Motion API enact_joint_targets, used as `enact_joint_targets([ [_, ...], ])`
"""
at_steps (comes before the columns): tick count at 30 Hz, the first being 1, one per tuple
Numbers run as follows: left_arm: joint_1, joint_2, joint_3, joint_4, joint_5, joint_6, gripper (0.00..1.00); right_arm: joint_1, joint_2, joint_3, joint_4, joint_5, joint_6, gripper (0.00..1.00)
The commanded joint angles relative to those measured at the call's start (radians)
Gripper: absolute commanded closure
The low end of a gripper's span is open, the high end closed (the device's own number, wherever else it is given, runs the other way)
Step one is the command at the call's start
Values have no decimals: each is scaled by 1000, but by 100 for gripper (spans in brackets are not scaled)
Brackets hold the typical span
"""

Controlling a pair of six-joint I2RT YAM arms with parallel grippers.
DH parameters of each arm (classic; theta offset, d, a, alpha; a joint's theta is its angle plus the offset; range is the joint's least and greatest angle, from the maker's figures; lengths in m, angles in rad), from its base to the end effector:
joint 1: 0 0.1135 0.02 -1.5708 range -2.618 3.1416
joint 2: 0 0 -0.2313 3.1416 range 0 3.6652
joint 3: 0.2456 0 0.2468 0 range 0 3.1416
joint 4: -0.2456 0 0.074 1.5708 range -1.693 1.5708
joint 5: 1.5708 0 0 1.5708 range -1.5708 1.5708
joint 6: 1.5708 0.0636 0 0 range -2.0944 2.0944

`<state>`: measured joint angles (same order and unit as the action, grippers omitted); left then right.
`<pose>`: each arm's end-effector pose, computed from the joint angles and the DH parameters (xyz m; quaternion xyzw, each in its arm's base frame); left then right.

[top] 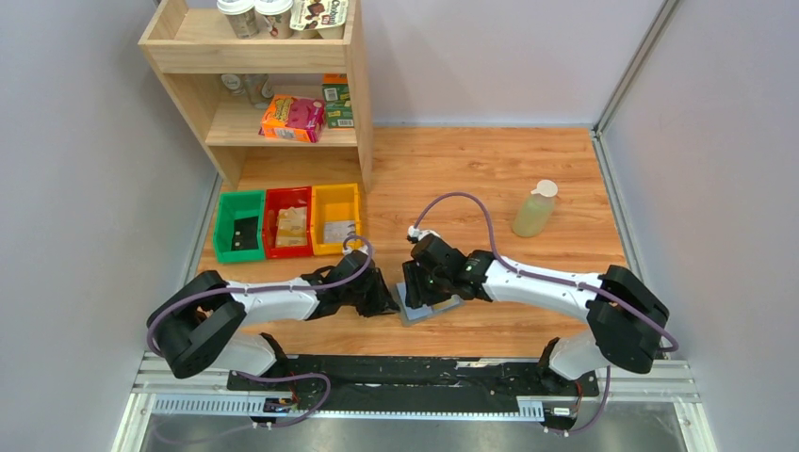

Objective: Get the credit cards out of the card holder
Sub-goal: Remove the credit card from the card holder.

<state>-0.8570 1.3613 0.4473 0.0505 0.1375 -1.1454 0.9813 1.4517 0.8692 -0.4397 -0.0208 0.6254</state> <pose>0.1601 -0.1982 0.0827 -0.1109 0.9296 -0.3257 0.1321 0.1641 0.2478 0.1442 -0.1732 0.9469 0.2019 0.1809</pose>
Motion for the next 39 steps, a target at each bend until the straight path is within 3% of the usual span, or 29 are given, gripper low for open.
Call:
enact_joint_targets([
  [1, -10, 39, -9, -20, -19, 4, 74, 59, 13, 62, 21, -50, -49, 52],
  [9, -10, -7, -47, -8, -45, -27, 74, 96, 39, 96, -30, -51, -93, 48],
  [16, -10, -160, -61, -133, -134, -16, 69, 51, -57, 85, -53, -14, -136, 49],
  [18, -10, -226, -62, -171, -189, 1, 64, 24, -97, 65, -34, -11, -141, 51],
  [23, -10, -408, -58, -219, -262, 67, 42, -35, -113, 34, -25, 9, -161, 56],
  [26, -10, -494, -62, -201, -294, 102, 35, -33, -71, 28, 25, -28, -161, 61],
  [32, -10, -574, -93, -92, -293, 124, 35, -17, 51, 8, 140, -68, -136, 69],
  [39, -10, -484, -56, 63, -196, 190, 36, 10, 170, 42, 159, -67, -130, 74],
])
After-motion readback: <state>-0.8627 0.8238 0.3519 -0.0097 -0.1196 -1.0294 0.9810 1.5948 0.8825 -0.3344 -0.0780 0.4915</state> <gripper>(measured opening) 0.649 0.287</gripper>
